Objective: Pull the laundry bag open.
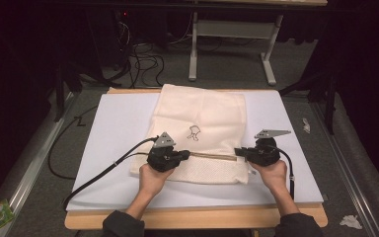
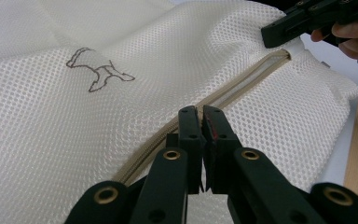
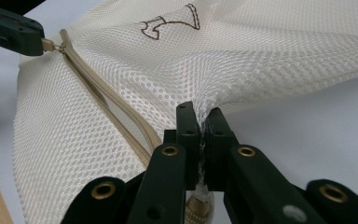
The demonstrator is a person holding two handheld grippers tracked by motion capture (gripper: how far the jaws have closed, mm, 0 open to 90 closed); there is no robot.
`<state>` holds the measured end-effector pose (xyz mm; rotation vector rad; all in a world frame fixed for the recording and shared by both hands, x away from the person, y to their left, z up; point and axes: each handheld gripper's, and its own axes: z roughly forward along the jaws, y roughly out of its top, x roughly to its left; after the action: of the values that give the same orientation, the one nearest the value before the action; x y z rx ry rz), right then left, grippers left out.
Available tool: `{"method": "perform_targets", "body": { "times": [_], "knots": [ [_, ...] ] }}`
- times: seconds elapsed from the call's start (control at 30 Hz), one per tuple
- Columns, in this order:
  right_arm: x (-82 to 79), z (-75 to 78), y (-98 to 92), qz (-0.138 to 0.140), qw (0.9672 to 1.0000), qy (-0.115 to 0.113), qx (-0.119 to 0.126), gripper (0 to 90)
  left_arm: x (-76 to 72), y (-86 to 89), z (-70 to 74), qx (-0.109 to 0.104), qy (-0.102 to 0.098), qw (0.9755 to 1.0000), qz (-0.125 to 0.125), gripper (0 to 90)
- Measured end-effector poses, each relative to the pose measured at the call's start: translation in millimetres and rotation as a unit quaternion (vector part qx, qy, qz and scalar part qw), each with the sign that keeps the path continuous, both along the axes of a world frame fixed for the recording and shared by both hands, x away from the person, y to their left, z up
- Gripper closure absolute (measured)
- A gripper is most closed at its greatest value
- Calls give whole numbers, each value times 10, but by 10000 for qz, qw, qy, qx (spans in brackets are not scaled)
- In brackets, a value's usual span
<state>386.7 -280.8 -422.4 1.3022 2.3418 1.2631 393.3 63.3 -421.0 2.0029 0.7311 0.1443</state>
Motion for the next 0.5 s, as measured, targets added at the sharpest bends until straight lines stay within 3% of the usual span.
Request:
{"method": "perform_targets", "body": {
  "times": [0.27, 0.5],
  "knots": [
    [1, -3, 10, 15, 10000, 1, -22, 889, -20, 32, 24, 93, -100, 9999, 26, 873],
    [33, 17, 11, 52, 10000, -30, -65, 889, 9, 108, 59, 60, -23, 10000, 10, 873]
  ]
}}
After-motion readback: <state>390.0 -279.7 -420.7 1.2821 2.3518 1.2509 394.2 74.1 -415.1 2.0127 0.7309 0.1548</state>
